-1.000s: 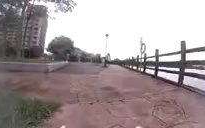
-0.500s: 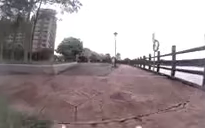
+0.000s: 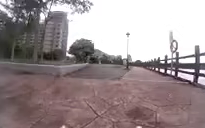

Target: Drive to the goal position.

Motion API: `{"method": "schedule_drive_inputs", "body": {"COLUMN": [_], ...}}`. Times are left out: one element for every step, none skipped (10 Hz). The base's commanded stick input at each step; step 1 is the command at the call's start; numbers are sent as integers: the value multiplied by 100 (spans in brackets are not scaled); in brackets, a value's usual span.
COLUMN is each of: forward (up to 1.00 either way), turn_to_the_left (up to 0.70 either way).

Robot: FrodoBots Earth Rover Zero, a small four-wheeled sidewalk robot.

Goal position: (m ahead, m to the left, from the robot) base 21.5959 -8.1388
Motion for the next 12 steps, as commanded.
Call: {"method": "schedule_drive_inputs", "body": {"forward": [100,100,100,100,100,100,100,100,100,100,100,100], "turn_to_the_left": [7,7,7,-29,-33,-33,-33,-33,-33,-16,7,7]}}
